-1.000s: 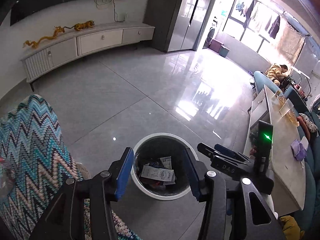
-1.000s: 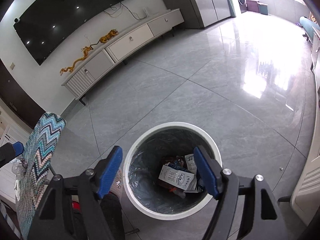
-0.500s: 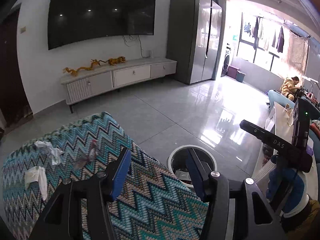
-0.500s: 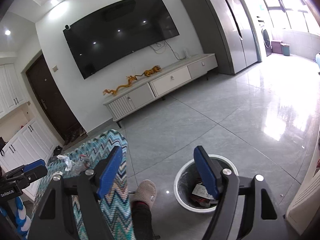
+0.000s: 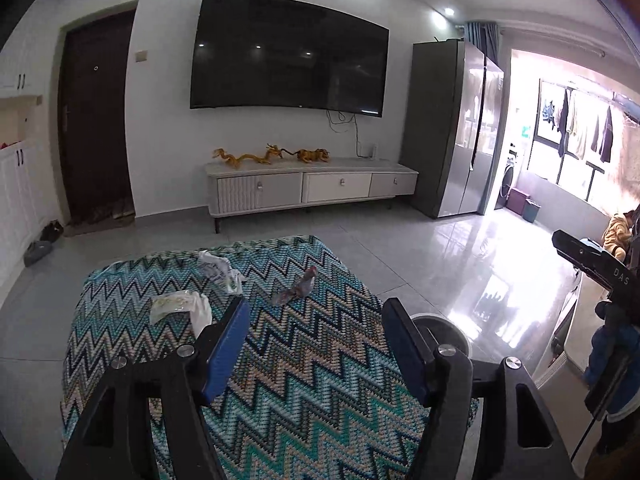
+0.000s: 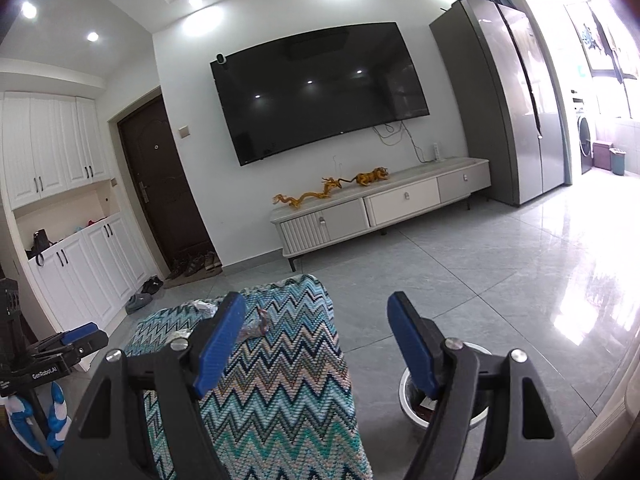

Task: Collect trash
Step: 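Move both tools back over the blanket, then grasp the white plastic bag with the left tool while the right tool grasps the clear red-capped bottle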

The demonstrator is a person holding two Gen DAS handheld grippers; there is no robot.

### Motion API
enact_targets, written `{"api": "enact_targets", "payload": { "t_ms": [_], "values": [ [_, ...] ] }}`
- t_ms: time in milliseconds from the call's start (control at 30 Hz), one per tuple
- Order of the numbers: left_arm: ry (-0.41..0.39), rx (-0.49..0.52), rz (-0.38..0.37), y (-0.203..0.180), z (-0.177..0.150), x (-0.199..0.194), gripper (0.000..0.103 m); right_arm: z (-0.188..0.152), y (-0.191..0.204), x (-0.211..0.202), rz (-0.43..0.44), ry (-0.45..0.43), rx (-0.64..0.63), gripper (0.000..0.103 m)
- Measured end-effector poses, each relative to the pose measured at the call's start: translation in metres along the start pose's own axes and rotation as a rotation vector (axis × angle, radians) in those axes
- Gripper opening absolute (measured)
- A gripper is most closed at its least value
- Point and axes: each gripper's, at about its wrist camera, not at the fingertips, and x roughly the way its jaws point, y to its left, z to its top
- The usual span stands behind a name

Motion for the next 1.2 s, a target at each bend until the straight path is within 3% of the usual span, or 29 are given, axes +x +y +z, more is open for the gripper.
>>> {"api": "enact_targets", "payload": {
  "t_ms": [233,467,667,833,1100,1200],
  "values": [
    [0.027,-0.031,0.059,0.036,-0.013,-0.004,0.066,-0.005,0.029,-0.001,0.056,0.014,-0.052,0.072],
    [0.129,-0.075,0.108,0.065,-0.026,0.053,0.066,-0.027,0.036,0.045,0.082,0.131,-0.073,0.072],
    [0.265,-0.152,0.123,0.105,-0.045,0.131,0.066,-0.051,0.037,0.124,0.113,0.277,-0.070,0.072],
    [0.351,-0.185,0.157,0.134,-0.051,0.192,0.059,-0.068,0.046,0.198,0.151,0.385,-0.082,0.072],
    [0.416,-0.190,0.180,0.157,-0.050,0.257,0.050,-0.093,0.075,0.311,0.182,0.516,-0.104,0.072],
    [0.435,-0.199,0.162,0.163,-0.052,0.273,0.042,-0.099,0.080,0.343,0.182,0.544,-0.098,0.072]
  ]
}}
